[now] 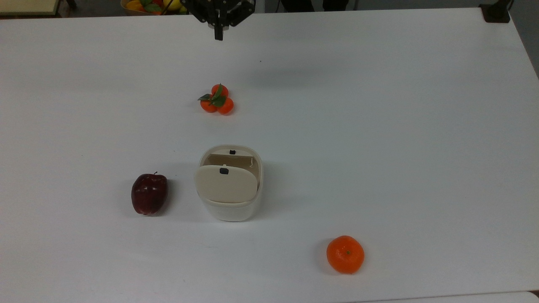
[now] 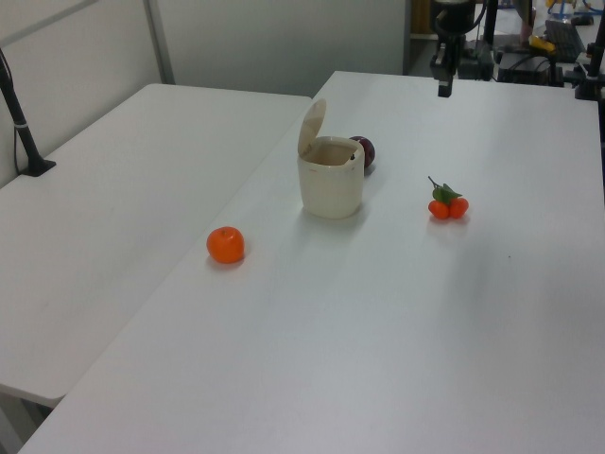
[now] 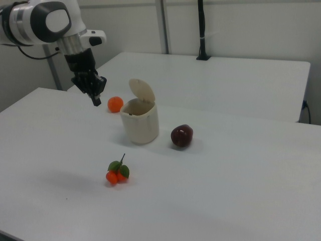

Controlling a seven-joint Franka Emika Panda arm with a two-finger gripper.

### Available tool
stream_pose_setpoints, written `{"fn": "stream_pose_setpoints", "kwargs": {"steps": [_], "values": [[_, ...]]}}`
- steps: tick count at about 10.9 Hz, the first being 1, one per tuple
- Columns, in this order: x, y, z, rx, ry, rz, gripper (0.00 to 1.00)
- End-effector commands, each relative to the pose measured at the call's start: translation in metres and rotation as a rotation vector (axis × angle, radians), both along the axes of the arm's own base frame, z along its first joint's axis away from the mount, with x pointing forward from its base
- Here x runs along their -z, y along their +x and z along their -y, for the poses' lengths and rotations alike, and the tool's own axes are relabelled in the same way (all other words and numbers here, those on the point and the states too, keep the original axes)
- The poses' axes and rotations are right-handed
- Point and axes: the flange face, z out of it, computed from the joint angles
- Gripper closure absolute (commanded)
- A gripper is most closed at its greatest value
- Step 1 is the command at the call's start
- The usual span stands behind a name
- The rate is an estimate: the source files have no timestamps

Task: Close garbage bin
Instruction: 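Move the gripper down and over toward the open lid of the cream bin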

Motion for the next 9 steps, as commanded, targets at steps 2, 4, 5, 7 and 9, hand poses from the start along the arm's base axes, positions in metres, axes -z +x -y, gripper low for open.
{"fn": "stream_pose_setpoints", "kwargs": {"steps": [2, 4, 5, 7, 9], "values": [[0.002, 0.042, -0.006, -0.007, 0.023, 0.234, 1.00], [0.002, 0.064, -0.006, -0.011, 0.030, 0.311, 1.00], [0.005, 0.078, -0.003, -0.008, 0.034, 0.346, 1.00], [0.007, 0.098, 0.002, -0.007, 0.044, 0.443, 1.00], [0.010, 0.114, 0.009, -0.008, 0.054, 0.561, 1.00]]}}
